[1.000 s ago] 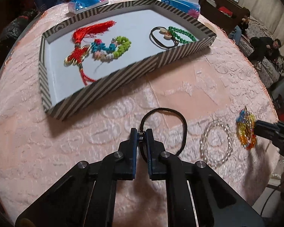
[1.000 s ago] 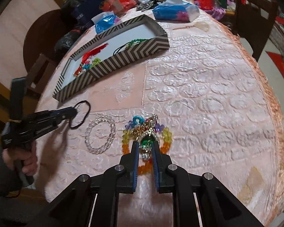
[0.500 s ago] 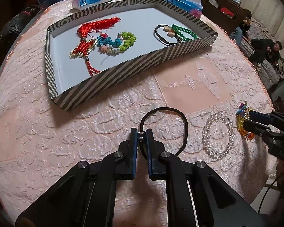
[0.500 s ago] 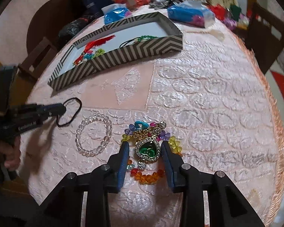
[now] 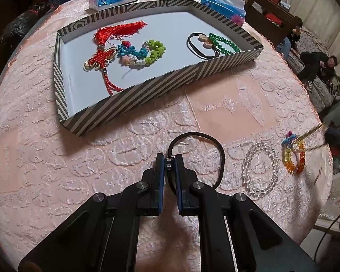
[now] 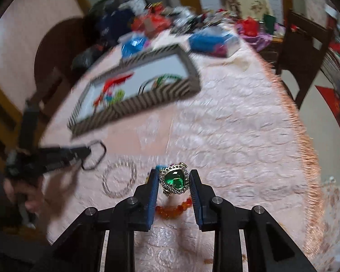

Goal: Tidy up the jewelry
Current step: 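Lift the black cord with the left gripper while the right gripper grasps the green heart pendant, then carry the black cord and green heart pendant toward the tray with both tools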

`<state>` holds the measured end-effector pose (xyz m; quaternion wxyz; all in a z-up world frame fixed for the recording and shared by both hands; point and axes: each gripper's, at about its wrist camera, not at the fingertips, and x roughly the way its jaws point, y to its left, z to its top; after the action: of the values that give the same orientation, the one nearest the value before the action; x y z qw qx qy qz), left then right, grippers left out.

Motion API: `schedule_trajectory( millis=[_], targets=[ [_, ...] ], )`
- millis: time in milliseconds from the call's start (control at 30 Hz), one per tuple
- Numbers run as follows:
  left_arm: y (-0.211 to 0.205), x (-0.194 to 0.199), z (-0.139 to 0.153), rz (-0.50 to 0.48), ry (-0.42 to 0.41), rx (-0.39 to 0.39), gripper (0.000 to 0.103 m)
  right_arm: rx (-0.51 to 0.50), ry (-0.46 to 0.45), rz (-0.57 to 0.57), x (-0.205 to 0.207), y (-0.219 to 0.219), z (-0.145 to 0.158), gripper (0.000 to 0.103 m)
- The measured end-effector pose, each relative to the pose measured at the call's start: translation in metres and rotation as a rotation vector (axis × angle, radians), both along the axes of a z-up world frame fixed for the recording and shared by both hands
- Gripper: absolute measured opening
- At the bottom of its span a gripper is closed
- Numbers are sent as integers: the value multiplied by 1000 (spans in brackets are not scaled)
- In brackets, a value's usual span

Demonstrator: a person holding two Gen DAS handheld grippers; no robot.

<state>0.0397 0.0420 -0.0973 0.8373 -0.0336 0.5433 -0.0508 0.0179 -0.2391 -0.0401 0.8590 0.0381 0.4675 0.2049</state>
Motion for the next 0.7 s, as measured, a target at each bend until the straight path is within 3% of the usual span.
schedule_trajectory(
  millis=[200, 700],
  targets=[
    [2, -11, 19, -1, -47, -44, 4, 63, -19, -124, -1, -30, 23, 26],
    [3, -28, 69, -9, -140, -106, 4, 2, 19, -152, 6, -22, 20, 26]
  ],
)
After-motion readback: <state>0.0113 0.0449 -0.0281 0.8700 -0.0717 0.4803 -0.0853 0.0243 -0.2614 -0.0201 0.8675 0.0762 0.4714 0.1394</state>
